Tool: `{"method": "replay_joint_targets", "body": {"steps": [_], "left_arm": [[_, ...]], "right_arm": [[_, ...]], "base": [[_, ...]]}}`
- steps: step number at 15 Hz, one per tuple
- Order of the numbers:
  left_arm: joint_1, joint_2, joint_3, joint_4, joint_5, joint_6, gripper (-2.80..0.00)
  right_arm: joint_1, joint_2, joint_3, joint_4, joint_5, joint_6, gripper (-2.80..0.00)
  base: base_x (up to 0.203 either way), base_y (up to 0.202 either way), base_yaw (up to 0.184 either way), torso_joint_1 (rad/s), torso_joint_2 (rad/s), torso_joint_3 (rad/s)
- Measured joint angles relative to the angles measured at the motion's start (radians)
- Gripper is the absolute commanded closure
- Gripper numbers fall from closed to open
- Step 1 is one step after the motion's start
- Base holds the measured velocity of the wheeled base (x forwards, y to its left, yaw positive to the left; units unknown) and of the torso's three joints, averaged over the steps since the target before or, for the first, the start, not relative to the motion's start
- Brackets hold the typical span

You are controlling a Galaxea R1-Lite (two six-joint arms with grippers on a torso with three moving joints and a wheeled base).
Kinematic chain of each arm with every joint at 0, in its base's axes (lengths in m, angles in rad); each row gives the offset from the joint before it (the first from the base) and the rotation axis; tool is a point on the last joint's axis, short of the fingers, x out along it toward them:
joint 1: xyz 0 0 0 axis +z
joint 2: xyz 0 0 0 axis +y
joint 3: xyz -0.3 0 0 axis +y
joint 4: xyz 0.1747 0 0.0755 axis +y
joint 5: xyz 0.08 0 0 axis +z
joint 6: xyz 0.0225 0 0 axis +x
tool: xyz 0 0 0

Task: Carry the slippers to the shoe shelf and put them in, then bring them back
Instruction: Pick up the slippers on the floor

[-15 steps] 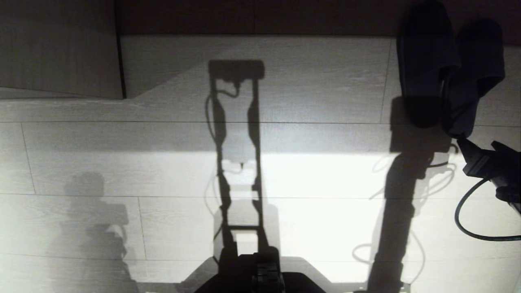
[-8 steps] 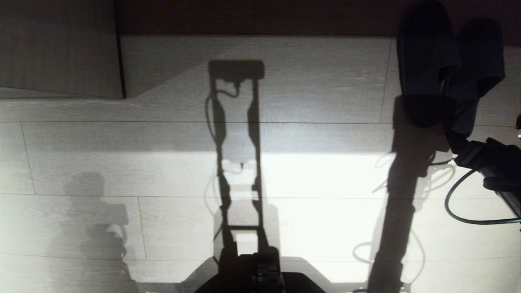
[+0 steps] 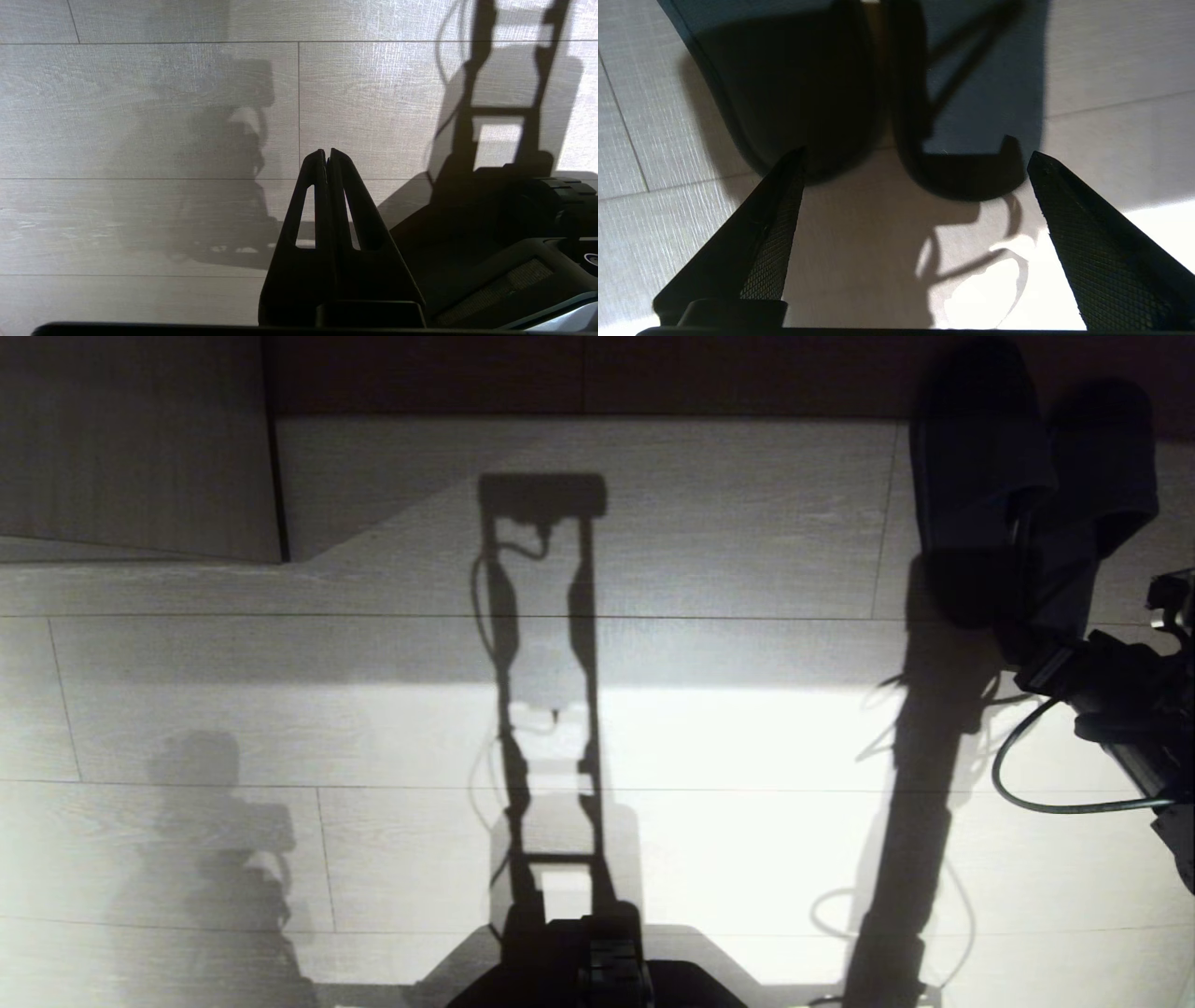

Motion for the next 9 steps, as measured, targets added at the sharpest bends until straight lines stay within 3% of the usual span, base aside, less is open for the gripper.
{"method": "replay_joint_targets", "body": {"steps": [9], "left_arm": [[0.0,0.0,0.0,0.0,0.0,0.001,0.0]], "right_arm": [[0.036,0.102,-0.201,0.002,0.027,-0.009,-2.8]], "base": [[0.0,0.0,0.0,0.0,0.0,0.0]]}}
